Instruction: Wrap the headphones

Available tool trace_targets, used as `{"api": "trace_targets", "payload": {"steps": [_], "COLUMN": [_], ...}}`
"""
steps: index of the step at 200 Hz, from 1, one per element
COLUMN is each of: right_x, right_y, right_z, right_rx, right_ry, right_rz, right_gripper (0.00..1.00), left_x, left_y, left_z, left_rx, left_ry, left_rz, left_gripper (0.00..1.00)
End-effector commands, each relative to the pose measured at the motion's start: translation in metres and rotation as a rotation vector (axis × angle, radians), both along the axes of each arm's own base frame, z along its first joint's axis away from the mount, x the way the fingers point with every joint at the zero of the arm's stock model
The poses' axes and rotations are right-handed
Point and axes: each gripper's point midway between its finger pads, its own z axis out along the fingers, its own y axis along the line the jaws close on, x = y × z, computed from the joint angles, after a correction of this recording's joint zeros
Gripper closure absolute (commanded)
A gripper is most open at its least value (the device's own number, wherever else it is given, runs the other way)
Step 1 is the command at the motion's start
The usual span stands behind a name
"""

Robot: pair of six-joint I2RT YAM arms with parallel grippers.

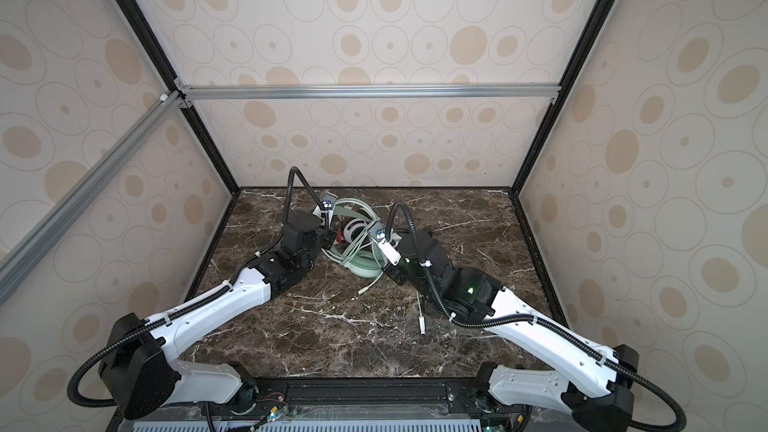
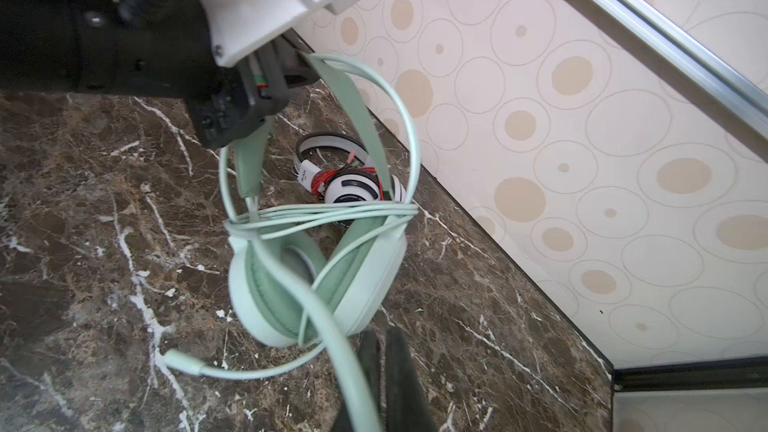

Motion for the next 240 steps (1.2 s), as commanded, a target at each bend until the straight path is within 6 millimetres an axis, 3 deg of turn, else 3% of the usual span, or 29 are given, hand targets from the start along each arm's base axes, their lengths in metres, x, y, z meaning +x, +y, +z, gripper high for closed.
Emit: {"api": "trace_targets", "payload": {"steps": [1,77,134,240], "right_x": [0.01,0.031,0.039,0.037], "right_y": [-0.008,-0.032,-0.037,-0.034], "right_z": [0.008,0.004,-0.001,-0.016], "right_rx": [-0.022,0.024,0.094,0.248], "right_ry": [0.005,0.079,0.118,0.136], "right_rz": [-0.021,-0.094,-0.106,-0.035], "right_gripper": [1.0,1.0,0.95,0.86], "left_x": [-0.019,-0.06,-0.084,-0.104], "left_y": [-0.014,-0.019,-0.028,-0.031], "left_z": [0.024,0.025,0.065,0.139], "left_rx": [-0.064,-0.137,-0.26,-0.422], "left_ry": [-0.046,-0.009,-0.054,-0.146], "left_rz": [-0.121,-0.291,-0.411,-0.5], "left_gripper": [1.0,1.0,1.0,1.0]}}
